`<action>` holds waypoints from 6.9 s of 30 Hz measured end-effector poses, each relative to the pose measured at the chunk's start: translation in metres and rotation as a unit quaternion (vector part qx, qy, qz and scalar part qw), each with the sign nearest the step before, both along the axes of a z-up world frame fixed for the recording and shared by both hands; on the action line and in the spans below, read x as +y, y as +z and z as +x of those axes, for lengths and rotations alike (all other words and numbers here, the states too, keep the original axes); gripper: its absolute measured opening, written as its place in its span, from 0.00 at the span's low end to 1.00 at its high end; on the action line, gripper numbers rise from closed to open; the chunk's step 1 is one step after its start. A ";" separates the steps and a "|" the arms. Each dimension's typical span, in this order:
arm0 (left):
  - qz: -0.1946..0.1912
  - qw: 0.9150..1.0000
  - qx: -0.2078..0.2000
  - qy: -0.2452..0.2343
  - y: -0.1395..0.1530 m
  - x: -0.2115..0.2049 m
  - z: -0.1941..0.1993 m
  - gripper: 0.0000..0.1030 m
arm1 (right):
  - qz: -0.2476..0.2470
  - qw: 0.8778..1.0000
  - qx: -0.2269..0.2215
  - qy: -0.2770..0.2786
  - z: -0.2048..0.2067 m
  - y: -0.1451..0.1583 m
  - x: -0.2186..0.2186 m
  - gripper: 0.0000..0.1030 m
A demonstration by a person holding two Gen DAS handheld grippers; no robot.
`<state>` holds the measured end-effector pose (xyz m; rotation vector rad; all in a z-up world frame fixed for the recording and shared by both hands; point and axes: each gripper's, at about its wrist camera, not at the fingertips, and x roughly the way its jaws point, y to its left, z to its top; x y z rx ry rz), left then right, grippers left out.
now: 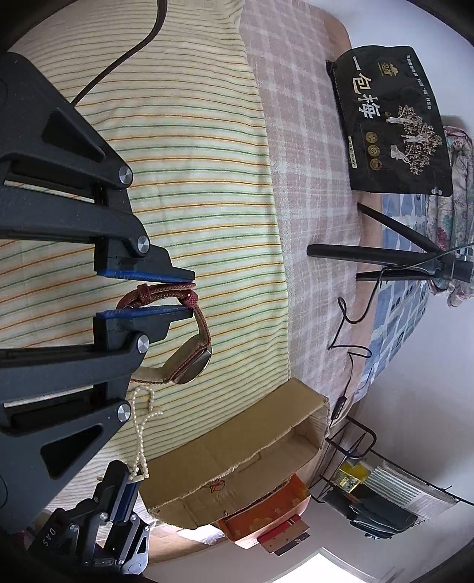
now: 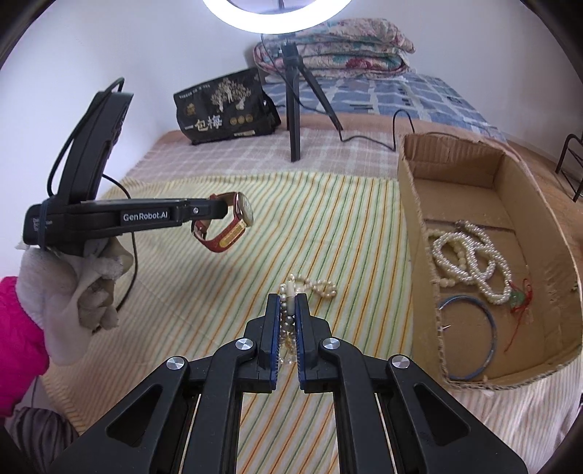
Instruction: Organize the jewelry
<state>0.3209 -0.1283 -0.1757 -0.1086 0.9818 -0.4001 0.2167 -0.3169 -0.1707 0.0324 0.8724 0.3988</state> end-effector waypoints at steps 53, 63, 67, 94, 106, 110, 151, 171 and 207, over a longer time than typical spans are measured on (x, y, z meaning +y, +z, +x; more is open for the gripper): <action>-0.037 0.993 -0.066 -0.095 0.080 -0.131 -0.024 0.10 | -0.062 0.983 -0.157 -0.068 0.007 0.143 -0.115 0.02; -0.039 0.992 -0.055 -0.108 0.066 -0.158 -0.028 0.10 | -0.061 0.985 -0.134 -0.091 0.061 0.120 -0.134 0.02; -0.041 0.991 -0.049 -0.114 0.062 -0.168 -0.029 0.10 | -0.062 0.985 -0.126 -0.096 0.078 0.110 -0.136 0.03; -0.032 0.986 -0.073 -0.145 0.064 -0.197 -0.050 0.60 | -0.074 0.981 -0.116 -0.134 0.098 0.093 -0.145 0.73; -0.013 0.986 -0.097 -0.135 0.077 -0.193 -0.059 0.65 | -0.087 0.979 -0.116 -0.144 0.090 0.100 -0.143 0.77; -0.010 0.985 -0.111 -0.129 0.087 -0.189 -0.068 0.66 | -0.082 0.978 -0.123 -0.146 0.081 0.108 -0.143 0.77; 0.009 0.967 -0.247 -0.063 0.195 -0.090 -0.215 0.92 | -0.078 0.960 -0.159 -0.216 -0.112 0.163 -0.117 0.82; 0.029 0.964 -0.259 -0.053 0.196 -0.086 -0.253 1.00 | -0.105 0.951 -0.185 -0.225 -0.157 0.162 -0.094 0.83; 0.034 0.960 -0.273 -0.046 0.212 -0.077 -0.256 1.00 | -0.104 0.949 -0.192 -0.226 -0.164 0.169 -0.091 0.83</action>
